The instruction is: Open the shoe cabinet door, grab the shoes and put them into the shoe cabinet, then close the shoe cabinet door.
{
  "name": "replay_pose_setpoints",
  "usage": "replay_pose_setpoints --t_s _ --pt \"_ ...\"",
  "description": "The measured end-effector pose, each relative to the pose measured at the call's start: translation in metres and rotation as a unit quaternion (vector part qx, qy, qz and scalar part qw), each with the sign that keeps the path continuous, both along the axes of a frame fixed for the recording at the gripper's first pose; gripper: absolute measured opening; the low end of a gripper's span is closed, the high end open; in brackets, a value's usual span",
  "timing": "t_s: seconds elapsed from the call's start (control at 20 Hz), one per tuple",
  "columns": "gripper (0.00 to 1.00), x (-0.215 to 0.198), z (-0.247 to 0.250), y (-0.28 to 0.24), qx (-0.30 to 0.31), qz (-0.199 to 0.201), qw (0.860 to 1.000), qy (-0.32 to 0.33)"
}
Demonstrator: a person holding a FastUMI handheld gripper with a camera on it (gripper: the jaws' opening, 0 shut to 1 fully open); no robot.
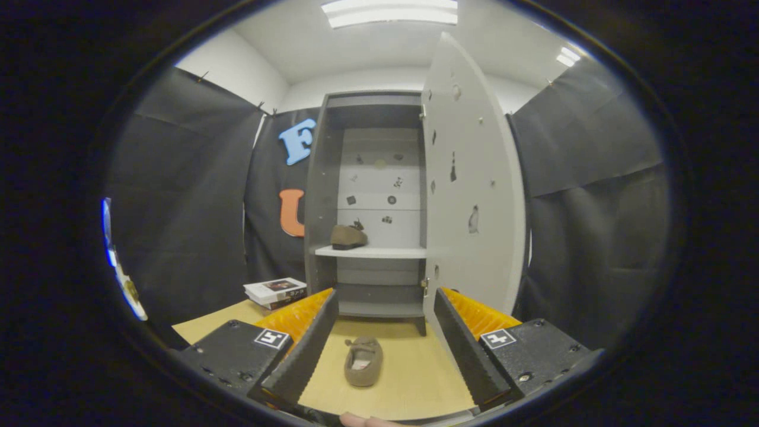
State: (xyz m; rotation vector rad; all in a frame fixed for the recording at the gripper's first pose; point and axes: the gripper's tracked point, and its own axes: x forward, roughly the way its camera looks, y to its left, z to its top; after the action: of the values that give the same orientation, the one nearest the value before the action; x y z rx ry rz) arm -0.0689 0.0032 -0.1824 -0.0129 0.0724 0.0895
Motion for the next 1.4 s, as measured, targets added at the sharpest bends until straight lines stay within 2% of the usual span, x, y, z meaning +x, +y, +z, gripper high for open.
replay_pose_setpoints --t_s 0.15,0.6,0.7,1.0,1.1,1.25,1.35,1.4 --pt "1.00 0.024 -0.035 0.015 0.008 0.020 0.999 0.026" --pt "1.00 0.099 -0.170 0.058 0.019 0.028 0.991 0.132" --pt "0.96 0.114 -0.197 0.056 0.014 0.017 0.987 0.158" --pt "0.77 0.137 -0.246 0.068 0.050 0.019 0.973 0.224" --pt "0.65 0.141 -0.264 0.067 0.065 0.013 0.966 0.250" --pt "0.53 0.159 -0.267 0.067 0.067 0.018 0.967 0.243" --pt "0.50 0.173 -0.280 0.061 0.064 0.008 0.966 0.251" --pt "0.45 0.179 -0.287 0.062 0.072 0.008 0.964 0.257"
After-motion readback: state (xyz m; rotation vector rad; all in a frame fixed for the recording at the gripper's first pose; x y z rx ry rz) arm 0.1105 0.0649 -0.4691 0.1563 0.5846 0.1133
